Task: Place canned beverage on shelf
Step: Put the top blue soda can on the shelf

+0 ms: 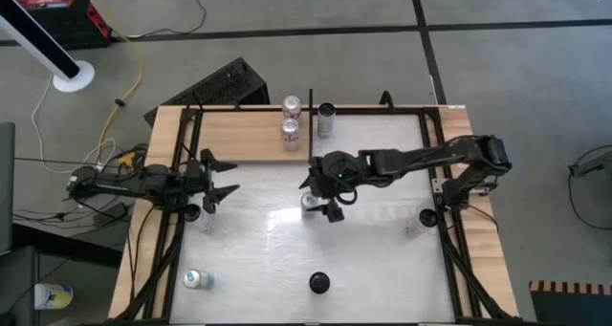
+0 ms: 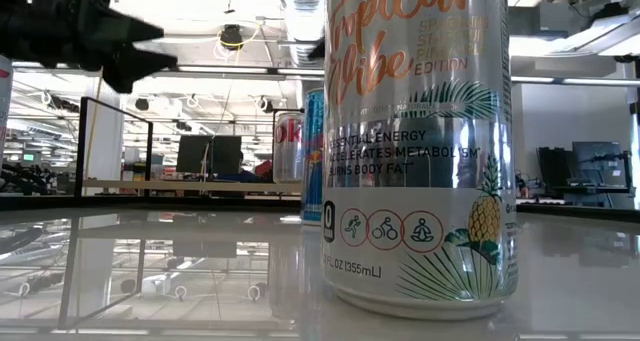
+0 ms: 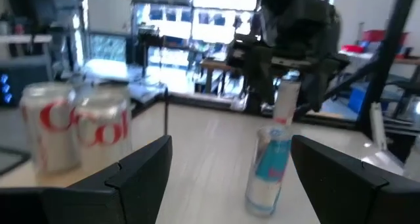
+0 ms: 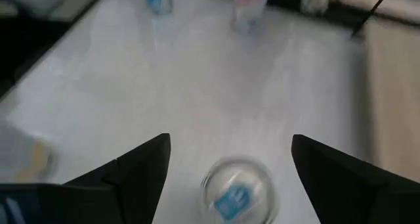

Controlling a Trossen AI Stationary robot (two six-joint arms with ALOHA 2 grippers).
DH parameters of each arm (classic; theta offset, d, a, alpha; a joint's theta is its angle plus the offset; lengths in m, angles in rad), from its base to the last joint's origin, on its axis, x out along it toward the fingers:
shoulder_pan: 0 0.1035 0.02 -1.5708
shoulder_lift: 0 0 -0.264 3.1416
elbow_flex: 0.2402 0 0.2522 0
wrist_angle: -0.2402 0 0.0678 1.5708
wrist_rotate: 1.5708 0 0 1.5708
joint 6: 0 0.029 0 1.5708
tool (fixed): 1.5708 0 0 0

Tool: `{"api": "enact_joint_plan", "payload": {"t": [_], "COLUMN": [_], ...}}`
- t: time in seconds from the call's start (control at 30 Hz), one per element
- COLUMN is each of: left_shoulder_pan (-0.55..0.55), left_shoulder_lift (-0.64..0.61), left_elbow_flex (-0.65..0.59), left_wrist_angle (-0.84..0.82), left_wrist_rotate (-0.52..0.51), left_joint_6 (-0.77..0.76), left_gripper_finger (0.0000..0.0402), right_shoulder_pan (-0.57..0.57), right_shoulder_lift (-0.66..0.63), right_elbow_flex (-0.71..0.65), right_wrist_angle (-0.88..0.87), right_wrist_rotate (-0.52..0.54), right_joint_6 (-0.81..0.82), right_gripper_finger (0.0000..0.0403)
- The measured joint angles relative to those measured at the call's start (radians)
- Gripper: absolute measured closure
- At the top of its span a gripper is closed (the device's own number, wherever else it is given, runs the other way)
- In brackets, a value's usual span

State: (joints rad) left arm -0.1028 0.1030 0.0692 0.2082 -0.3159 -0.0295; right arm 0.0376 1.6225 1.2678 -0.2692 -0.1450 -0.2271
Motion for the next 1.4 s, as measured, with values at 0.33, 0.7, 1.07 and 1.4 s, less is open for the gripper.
{"api": "enact_joint_plan", "payload": {"t": [0.33,0.7,1.07,1.4], "left_shoulder_pan": [0.017,0.106,0.176,0.212], "left_shoulder_lift": [0.272,0.783,1.195,1.432], "left_elbow_flex": [0.065,0.412,0.641,0.743], "left_wrist_angle": [0.179,0.165,0.176,0.238], "left_wrist_rotate": [0.024,0.273,0.562,0.663], "left_joint_6": [0.062,0.187,0.245,0.178], "left_gripper_finger": [0.0101,0.0101,0.0101,0.0101], "right_shoulder_pan": [-0.005,0.050,0.031,0.031], "right_shoulder_lift": [-0.193,-0.241,-0.383,-0.440], "right_elbow_flex": [0.018,0.013,-0.382,-0.582], "right_wrist_angle": [-0.358,-0.464,-0.064,0.328], "right_wrist_rotate": [0.165,0.290,0.334,0.366], "right_joint_6": [0.132,0.175,0.183,0.124], "right_gripper_finger": [0.0063,0.0063,0.0063,0.0063]}}
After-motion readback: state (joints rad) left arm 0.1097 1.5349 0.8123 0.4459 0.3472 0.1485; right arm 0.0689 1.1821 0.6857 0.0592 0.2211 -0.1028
